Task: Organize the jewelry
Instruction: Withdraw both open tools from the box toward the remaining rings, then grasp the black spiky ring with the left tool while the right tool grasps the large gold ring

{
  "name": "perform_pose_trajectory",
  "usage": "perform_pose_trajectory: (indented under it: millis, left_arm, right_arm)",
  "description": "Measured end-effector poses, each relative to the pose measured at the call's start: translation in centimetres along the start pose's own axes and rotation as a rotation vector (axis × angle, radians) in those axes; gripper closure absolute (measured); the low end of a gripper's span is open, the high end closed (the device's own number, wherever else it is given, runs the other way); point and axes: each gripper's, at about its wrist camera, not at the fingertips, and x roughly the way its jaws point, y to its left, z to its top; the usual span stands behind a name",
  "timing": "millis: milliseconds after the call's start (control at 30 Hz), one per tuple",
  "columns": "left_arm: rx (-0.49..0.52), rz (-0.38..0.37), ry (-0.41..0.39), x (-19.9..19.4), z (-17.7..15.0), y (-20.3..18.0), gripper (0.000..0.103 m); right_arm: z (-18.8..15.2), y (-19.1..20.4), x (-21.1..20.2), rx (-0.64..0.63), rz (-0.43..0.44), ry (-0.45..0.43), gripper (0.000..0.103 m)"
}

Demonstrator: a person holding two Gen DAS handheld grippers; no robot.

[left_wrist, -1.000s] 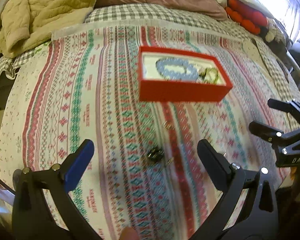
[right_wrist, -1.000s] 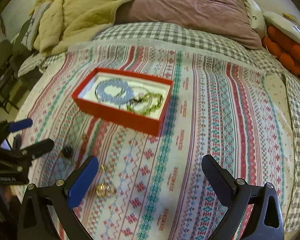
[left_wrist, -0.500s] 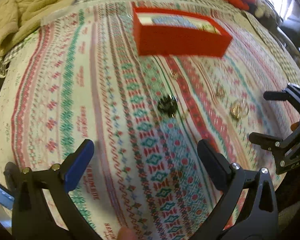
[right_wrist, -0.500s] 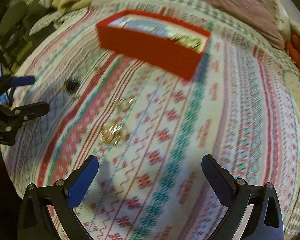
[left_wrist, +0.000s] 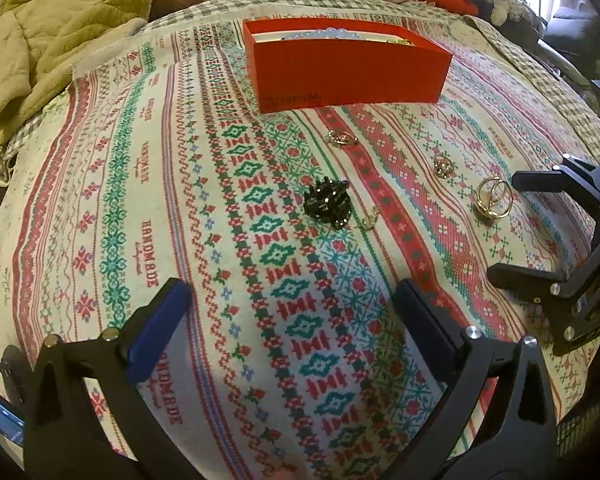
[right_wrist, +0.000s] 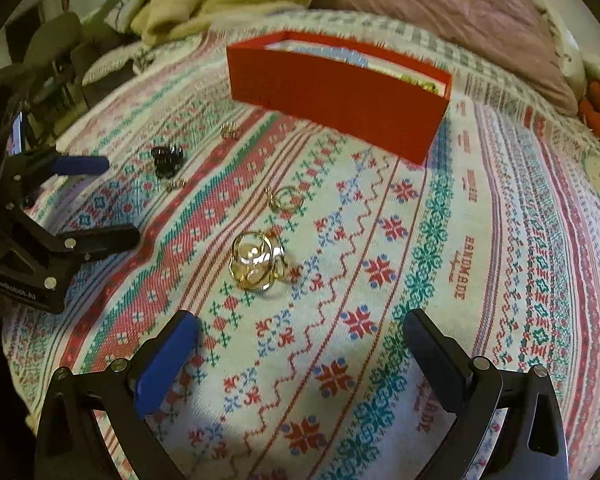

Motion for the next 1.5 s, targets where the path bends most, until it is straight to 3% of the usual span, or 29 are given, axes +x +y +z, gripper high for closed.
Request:
perform_pose_trajectory:
  millis: [367,533,700,1167,1300,1367,1500]
  left_arm:
    - [-0.01,-0.035,-0.017,0.1,1.2,0.4,0.001]
    - [-0.04,-0.079,-0.04,-0.2,2.0,0.5,0.018]
    - [-0.071,-0.122,-0.045,-0.5,2.8,0.1,0.043]
    - [-0.198,-0.165,0.02,0.6,4.0,0.0,0.076]
    - [-0.251,-0.189,0.029,0.7,4.0,0.8,0.077]
    - [-0.271,-0.205,0.03,0.6,4.0,1.0,0.078]
    - [-0.298,-0.231,0.025,0.2,4.2,1.5,0.078]
  right_arm:
    - [0.6,0.4,-0.3,0.047,0.033,-0.056,0.0]
    - [1.5,1.1,0.0,0.008,0.052,-0.041,0.001]
    - [2.2,1.5,0.0,-0.008,0.069,-0.04,0.02]
    - [2.7,0.9,-0.2,0.004,0.08,-0.036,0.052]
    - [2.8,0.8,-0.3,0.014,0.078,-0.037,0.063]
    - [2.9,0.7,-0.3,0.01,0.092,-0.033,0.077]
    - [3.3,0.7,-0.4,0.013,0.111,-0.022,0.078]
